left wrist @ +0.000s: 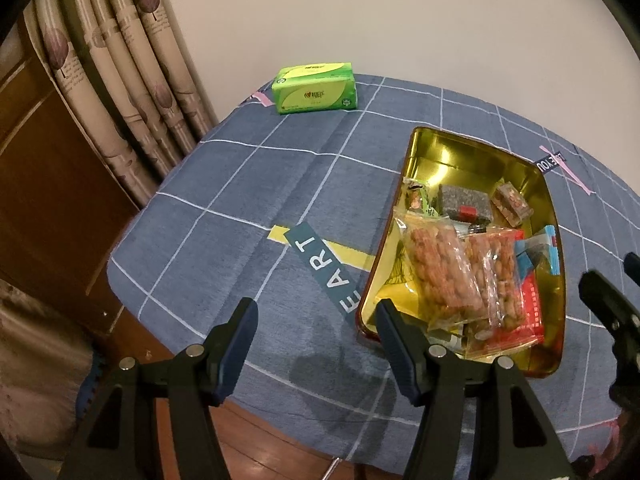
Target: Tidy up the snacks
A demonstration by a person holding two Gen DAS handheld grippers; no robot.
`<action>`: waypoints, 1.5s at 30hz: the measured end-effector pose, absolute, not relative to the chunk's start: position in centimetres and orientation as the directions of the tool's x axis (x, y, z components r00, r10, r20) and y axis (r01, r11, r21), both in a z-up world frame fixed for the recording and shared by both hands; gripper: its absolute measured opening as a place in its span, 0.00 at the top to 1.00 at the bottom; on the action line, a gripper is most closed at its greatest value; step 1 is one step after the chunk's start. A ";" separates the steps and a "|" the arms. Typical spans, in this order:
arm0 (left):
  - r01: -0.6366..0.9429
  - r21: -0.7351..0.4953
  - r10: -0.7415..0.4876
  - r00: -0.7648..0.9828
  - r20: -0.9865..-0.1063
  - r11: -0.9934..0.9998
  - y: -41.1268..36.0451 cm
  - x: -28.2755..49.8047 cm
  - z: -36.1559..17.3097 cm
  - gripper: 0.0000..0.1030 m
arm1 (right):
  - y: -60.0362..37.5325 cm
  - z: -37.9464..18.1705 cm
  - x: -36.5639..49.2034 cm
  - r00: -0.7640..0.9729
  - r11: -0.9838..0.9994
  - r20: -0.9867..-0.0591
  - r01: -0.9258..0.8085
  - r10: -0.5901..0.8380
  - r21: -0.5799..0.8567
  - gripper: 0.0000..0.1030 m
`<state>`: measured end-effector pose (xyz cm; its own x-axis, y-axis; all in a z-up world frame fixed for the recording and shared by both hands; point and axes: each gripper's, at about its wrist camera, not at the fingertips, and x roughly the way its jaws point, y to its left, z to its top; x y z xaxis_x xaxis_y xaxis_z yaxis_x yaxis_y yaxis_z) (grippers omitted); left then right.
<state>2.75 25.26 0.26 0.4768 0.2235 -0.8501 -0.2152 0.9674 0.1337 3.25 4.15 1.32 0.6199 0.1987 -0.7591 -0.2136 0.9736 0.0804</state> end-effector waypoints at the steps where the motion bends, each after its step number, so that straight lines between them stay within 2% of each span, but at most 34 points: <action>1: -0.214 0.134 0.223 0.477 -0.850 0.968 25.2 2.7 0.3 0.39 | 4.1 1.3 3.1 0.617 0.974 -0.762 -0.214 0.196 0.077 0.02; 13: -0.190 0.154 0.227 0.471 -0.852 0.970 24.6 2.6 0.1 0.39 | 5.4 -1.0 2.4 0.517 0.965 -0.831 -0.248 0.204 0.083 0.01; 45: -0.143 0.206 0.248 0.447 -0.860 0.968 23.5 2.6 -0.6 0.39 | 6.3 -2.5 2.2 0.467 0.961 -0.867 -0.273 0.174 0.047 0.01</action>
<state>2.63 23.51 -0.58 0.4465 0.2484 -0.8596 -0.1428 0.9682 0.2056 2.21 6.35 -2.49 0.4668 0.1744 -0.8670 -0.2726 0.9610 0.0465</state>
